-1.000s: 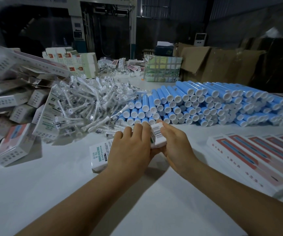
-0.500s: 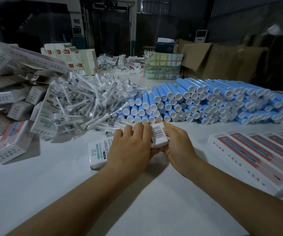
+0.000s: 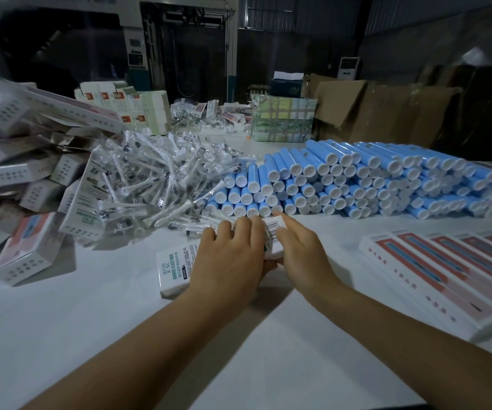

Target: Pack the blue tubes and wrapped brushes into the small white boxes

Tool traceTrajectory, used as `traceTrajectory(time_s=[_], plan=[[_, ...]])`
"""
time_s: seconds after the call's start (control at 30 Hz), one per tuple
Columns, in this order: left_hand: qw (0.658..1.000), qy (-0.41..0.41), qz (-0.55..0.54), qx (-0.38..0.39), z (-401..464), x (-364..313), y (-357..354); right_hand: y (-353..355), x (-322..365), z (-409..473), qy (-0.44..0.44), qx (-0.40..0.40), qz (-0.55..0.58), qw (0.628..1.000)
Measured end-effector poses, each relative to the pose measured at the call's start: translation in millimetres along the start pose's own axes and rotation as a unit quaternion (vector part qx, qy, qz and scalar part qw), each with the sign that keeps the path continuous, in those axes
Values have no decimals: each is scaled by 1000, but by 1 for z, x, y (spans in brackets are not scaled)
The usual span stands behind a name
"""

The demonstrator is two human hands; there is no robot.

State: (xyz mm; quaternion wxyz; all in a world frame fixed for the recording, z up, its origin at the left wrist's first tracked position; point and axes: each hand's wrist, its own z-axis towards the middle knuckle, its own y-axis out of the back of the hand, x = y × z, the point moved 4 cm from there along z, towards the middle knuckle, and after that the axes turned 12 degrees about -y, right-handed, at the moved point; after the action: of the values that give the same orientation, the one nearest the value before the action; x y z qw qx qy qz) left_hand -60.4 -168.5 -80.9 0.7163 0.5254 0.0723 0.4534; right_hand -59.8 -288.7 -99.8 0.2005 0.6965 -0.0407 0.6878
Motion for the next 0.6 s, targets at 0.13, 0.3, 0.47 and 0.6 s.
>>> traceTrajectory(time_s=[0.13,0.3,0.47,0.6], plan=[[999,34,-11,-7,3,6,-1,-5,1,0,-30,22,52,998],[1000,22,9,10,2,3,-1,-7,1,-3,25,-28,-37,999],[999,21,25,15,2,1,0,-6,0,-5,47,-44,-108,992],[1000,15,11,-10,1,3,1,-3,3,-1,20,-21,-71,997]])
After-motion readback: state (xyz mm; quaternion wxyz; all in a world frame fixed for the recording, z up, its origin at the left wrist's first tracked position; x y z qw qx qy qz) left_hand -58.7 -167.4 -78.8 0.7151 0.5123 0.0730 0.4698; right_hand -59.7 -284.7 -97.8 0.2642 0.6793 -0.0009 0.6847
